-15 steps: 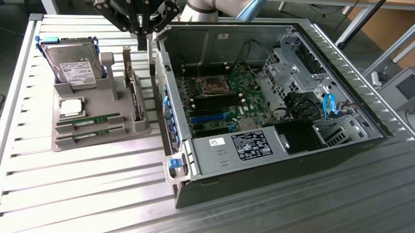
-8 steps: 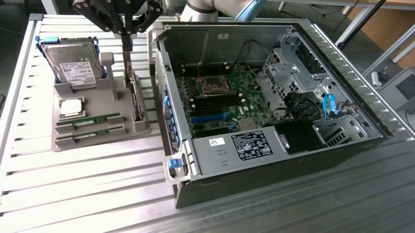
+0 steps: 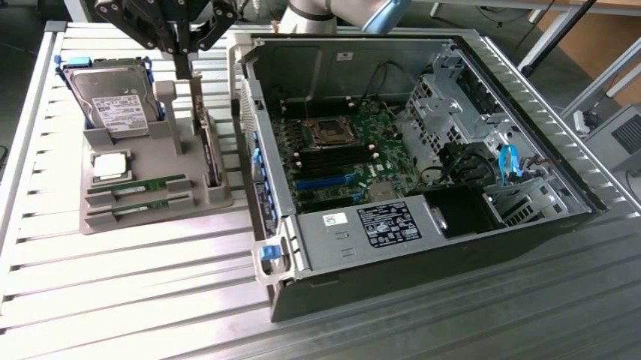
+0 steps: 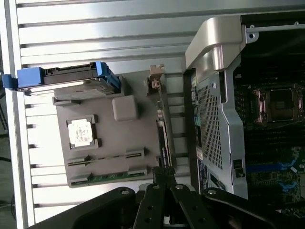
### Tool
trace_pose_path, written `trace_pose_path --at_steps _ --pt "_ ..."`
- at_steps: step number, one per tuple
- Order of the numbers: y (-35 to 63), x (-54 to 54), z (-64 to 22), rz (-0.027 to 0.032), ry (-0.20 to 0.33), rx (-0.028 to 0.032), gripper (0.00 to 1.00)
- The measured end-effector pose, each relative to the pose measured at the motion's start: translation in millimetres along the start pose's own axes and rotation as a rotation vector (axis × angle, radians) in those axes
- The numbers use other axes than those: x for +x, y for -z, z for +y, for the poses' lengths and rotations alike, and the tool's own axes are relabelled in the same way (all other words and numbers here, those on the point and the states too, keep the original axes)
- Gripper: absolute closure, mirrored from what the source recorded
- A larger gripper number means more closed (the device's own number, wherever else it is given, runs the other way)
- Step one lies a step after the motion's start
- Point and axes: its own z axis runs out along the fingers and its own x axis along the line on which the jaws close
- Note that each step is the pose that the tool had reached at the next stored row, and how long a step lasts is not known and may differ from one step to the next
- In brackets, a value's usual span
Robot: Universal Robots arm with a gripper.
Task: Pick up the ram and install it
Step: 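Reach for the ram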
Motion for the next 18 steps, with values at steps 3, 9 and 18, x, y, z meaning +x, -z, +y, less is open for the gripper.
trace_pose_path --at_steps 3,9,18 --pt "0.2 6.7 -0.5 0.0 0.0 0.0001 0.91" --pt "0.7 24.9 -1.9 0.0 0.0 0.0001 0.91" --pt "1.0 36.4 -2.7 0.0001 0.0 0.0001 0.91"
